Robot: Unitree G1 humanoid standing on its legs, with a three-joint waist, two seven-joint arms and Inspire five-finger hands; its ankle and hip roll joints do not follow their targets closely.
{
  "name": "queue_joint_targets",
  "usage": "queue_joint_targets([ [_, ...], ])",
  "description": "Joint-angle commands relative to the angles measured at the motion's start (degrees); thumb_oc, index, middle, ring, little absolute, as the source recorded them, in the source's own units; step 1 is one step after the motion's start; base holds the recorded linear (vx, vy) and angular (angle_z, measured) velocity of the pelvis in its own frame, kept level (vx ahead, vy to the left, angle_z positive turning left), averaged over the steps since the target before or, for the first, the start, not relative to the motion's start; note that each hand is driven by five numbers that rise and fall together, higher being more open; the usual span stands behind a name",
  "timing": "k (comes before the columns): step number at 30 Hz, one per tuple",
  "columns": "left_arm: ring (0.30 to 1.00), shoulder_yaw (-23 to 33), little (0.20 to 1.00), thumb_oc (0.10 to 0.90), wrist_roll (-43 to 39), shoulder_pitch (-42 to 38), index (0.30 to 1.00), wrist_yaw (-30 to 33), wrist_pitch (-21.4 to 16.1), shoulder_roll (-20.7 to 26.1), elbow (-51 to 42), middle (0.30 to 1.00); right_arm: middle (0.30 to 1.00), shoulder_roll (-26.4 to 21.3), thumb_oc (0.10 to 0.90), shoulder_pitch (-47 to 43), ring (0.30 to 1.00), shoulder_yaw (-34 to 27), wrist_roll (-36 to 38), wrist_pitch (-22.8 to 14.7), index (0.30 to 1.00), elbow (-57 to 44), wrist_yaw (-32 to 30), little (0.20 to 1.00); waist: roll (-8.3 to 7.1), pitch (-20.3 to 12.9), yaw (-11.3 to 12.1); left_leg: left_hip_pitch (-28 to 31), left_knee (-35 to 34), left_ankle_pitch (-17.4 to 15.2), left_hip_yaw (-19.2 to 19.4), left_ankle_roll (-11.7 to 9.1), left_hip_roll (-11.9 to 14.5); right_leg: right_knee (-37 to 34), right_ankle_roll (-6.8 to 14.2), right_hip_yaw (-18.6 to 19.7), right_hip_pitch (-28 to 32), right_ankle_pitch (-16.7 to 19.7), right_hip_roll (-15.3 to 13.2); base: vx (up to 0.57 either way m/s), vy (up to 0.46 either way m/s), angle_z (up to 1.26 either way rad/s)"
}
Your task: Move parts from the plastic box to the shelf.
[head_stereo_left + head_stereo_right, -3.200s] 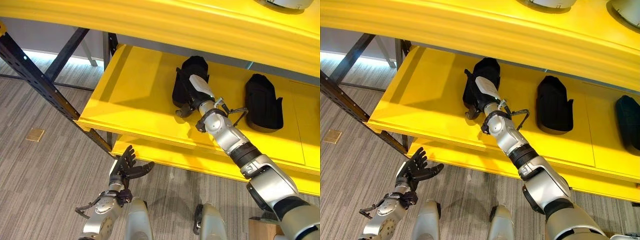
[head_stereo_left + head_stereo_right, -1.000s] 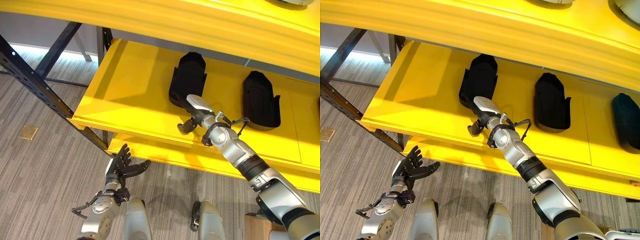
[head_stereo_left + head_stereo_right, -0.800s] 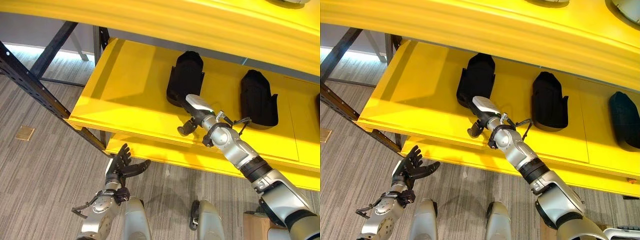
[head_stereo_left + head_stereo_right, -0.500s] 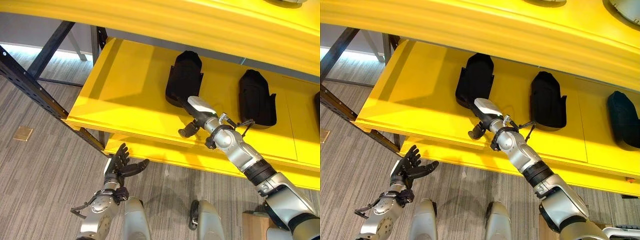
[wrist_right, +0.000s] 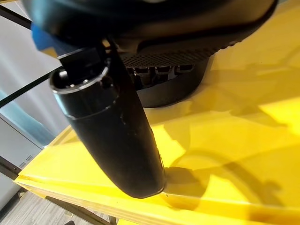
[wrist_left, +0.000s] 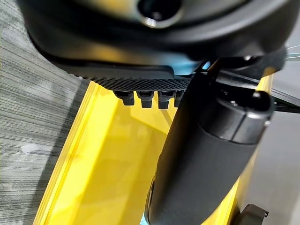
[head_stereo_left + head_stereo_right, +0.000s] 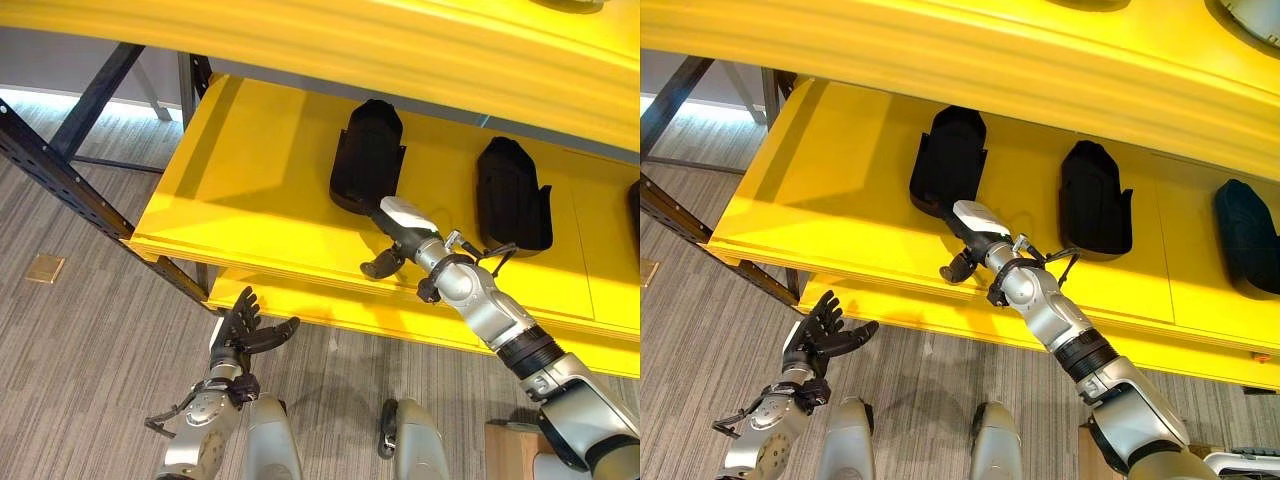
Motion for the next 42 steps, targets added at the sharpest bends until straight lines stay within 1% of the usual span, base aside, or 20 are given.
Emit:
queue_joint_targets([
  [1, 1.000, 1.1, 1.000, 0.900, 2.2, -0.9, 1.000, -0.9, -3.6, 1.8, -5.6, 1.000, 1.000, -1.2, 0.900, -2.6, 1.000, -4.8, 2.5, -3.6, 1.000, -7.7, -1.4, 1.000, -1.48, -1.4, 0.0, 0.8, 1.6, -1.6, -2.5, 2.0, 1.7, -6.5, -0.7, 1.6, 5.0, 4.4, -0.6, 0.00, 0.000, 0.00],
  [9, 1.000, 1.1, 1.000, 0.900, 2.3, -0.6, 1.000, -1.1, -3.5, 2.0, -5.7, 1.000, 1.000, -1.7, 0.900, -1.9, 1.000, -4.5, 4.5, -3.6, 1.000, -8.1, -0.2, 1.000, -1.60, -1.2, -0.1, 0.6, 1.6, -1.5, -2.5, 2.0, 1.7, -6.6, -0.8, 1.6, 4.9, 4.6, -0.5, 0.00, 0.000, -0.01],
  [13, 1.000, 1.1, 1.000, 0.900, 2.1, -0.9, 1.000, -1.3, -3.6, 2.2, -5.8, 1.000, 1.000, -1.6, 0.900, -3.1, 1.000, -3.5, 5.4, -3.2, 1.000, -6.1, 0.2, 1.000, -1.67, -1.1, 0.1, 0.5, 1.6, -1.3, -2.5, 1.9, 1.7, -6.6, -0.8, 1.7, 4.7, 4.7, -0.5, 0.00, 0.000, 0.00],
  [21, 1.000, 1.0, 1.000, 0.900, 1.9, -1.0, 1.000, -2.2, -3.6, 2.4, -5.6, 1.000, 1.000, -2.4, 0.900, -5.0, 1.000, -1.1, 7.8, -3.0, 1.000, -4.8, 2.8, 1.000, -1.93, -1.1, 0.3, 0.3, 1.5, -1.1, -2.6, 1.9, 1.6, -6.5, -0.8, 1.8, 4.5, 4.9, -0.6, 0.00, 0.000, 0.00],
  [28, 1.000, 0.9, 1.000, 0.900, 1.8, -1.3, 1.000, -2.8, -3.5, 2.5, -5.9, 1.000, 1.000, -3.6, 0.900, -5.6, 1.000, 0.4, 10.3, -3.1, 1.000, -5.8, 5.3, 1.000, -2.09, -0.9, 0.4, 0.3, 1.4, -1.0, -2.5, 1.9, 1.5, -6.6, -0.8, 1.9, 4.4, 5.0, -0.7, 0.00, 0.000, 0.00],
  [42, 1.000, 1.0, 1.000, 0.900, 2.0, -1.5, 1.000, -3.3, -3.5, 2.8, -6.1, 1.000, 1.000, -9.9, 0.900, -5.2, 1.000, 1.5, 13.8, -3.7, 1.000, -11.3, 9.4, 1.000, -2.58, -0.4, 0.3, 0.4, 1.0, -0.7, -2.5, 1.9, 1.4, -6.7, -0.8, 1.8, 4.4, 5.1, -0.8, 0.00, 0.000, 0.00],
])
